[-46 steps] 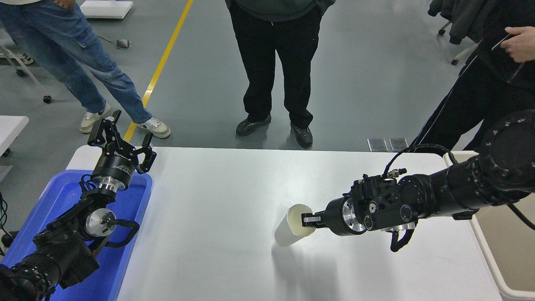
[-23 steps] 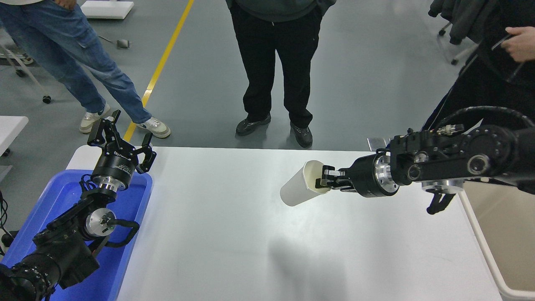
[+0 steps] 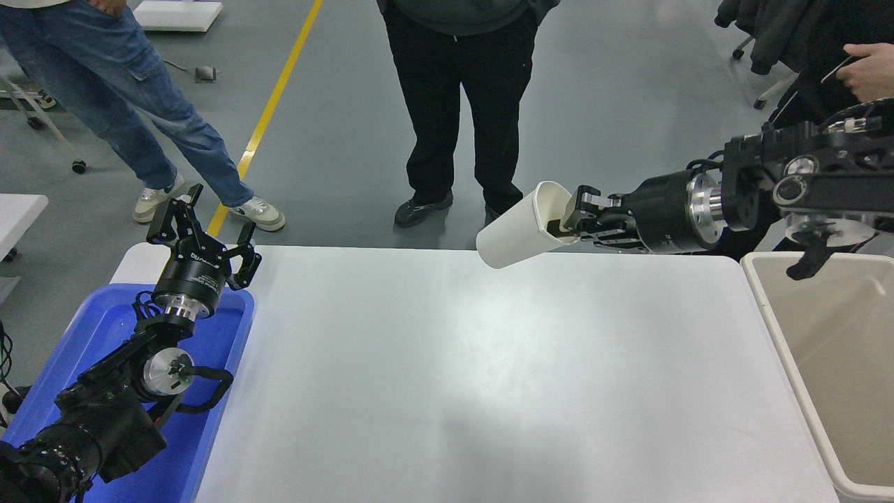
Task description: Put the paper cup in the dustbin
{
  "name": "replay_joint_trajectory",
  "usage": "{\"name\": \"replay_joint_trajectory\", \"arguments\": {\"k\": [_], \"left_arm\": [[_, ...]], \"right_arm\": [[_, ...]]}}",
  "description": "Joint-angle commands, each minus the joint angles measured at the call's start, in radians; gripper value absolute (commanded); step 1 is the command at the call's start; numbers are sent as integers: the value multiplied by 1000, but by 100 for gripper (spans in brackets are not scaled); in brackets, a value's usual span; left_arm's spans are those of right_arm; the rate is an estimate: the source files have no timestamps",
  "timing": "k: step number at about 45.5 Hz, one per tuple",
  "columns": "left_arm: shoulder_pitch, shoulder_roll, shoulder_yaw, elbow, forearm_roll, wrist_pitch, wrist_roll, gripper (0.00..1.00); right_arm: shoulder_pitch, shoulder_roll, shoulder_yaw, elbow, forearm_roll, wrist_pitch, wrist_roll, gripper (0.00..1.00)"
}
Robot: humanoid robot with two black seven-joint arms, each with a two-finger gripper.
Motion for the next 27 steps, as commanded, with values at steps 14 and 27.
{"name": "replay_joint_trajectory", "arguments": {"k": [14, 27], "left_arm": [[0, 0, 0, 0, 0, 0, 0, 100], [0, 0, 0, 0, 0, 0, 0, 100]], "right_arm": [[-115, -124, -56, -293, -4, 21, 1, 0], [-286, -212, -41, -575, 3, 61, 1, 0]]}}
